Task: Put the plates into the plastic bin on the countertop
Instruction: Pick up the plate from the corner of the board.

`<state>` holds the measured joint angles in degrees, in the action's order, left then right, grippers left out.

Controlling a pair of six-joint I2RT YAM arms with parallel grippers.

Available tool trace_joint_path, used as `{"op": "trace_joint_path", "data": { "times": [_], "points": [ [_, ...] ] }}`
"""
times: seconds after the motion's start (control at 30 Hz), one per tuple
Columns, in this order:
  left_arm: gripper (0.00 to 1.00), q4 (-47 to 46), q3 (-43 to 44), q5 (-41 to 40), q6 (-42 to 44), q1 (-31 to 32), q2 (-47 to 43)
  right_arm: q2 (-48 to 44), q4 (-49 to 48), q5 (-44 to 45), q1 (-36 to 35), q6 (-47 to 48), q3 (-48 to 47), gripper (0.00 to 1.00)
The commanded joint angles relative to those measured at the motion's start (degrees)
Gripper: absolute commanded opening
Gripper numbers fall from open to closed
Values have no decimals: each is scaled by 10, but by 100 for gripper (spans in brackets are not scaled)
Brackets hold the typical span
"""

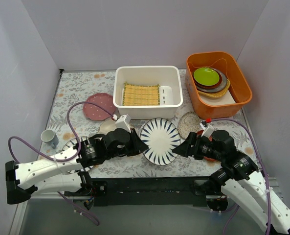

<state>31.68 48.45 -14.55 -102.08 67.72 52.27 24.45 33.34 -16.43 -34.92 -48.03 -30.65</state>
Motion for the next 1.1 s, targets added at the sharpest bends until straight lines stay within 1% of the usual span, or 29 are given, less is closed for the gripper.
{"op": "trace_joint_path", "data": {
  "times": [0.0,0.17,0.27,0.43,0.57,0.63,0.7,0.87,1.03,1.07],
  "points": [
    [0,-75,47,-9,36,-11,20,-14,-13,3,-2,8,-35,98],
    [0,-108,56,35,69,-36,59,-24,-12,-2,-2,19,-48,98],
    [0,-130,66,57,94,-62,77,-26,-3,-1,-2,23,-56,98],
    [0,-159,96,119,134,-110,105,-33,2,-1,-2,28,-63,98],
    [0,-165,126,145,159,-144,123,-41,5,-1,-2,29,-61,98],
    [0,-172,137,180,163,-160,132,-42,6,-3,-2,28,-59,98],
    [0,-175,152,196,173,-184,140,-44,3,-5,-2,28,-56,98],
    [0,-174,191,265,198,-235,185,-48,1,-12,-2,28,-49,98],
    [0,-171,242,311,219,-268,228,-51,0,-16,-2,25,-40,98],
    [0,-176,247,321,219,-282,240,-53,0,-16,-2,24,-38,98]
  ]
}}
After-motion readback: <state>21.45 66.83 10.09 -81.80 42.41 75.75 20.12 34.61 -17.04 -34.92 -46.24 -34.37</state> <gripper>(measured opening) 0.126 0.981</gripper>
